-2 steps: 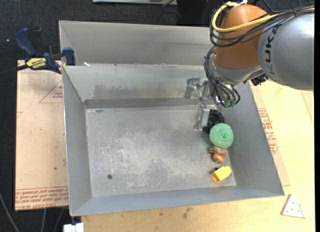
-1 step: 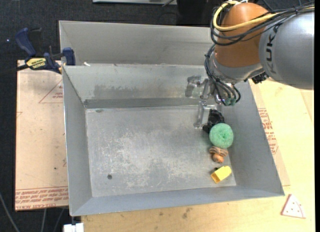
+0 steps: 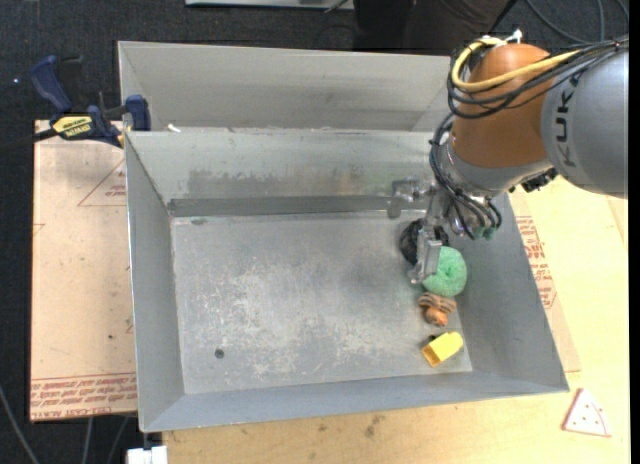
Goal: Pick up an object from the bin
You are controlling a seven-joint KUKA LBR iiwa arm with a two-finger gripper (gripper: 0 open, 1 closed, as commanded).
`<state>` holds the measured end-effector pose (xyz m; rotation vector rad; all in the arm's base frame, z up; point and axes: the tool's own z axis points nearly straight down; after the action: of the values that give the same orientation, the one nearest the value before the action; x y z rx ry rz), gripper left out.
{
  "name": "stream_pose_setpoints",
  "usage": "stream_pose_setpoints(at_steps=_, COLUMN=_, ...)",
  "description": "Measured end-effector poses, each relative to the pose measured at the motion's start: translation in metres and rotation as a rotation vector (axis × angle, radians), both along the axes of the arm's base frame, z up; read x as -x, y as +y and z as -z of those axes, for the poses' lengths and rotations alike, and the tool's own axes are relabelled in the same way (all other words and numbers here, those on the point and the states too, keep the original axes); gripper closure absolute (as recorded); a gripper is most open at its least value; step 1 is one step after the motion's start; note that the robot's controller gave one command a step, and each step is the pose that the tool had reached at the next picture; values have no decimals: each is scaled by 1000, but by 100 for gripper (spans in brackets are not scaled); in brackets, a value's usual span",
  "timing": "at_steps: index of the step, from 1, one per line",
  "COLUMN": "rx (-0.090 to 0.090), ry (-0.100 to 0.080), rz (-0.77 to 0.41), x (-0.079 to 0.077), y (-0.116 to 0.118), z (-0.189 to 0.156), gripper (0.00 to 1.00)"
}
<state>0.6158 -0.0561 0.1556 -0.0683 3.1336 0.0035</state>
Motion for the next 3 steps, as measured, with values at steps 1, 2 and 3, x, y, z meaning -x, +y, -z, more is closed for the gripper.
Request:
stream_pose_setpoints(at_steps=1, rx=3, ry=8, rz=53, x=11, y=-32, z=22, gripper=0)
stream_pose_setpoints(at_steps=2, rx=2, ry=1, rz=6, x=-25, y=-60, z=43, gripper=0)
stream_pose_setpoints(at_steps=3, rx=-1, ry=2, rz=33, x=-28, y=-73, z=57, gripper=0)
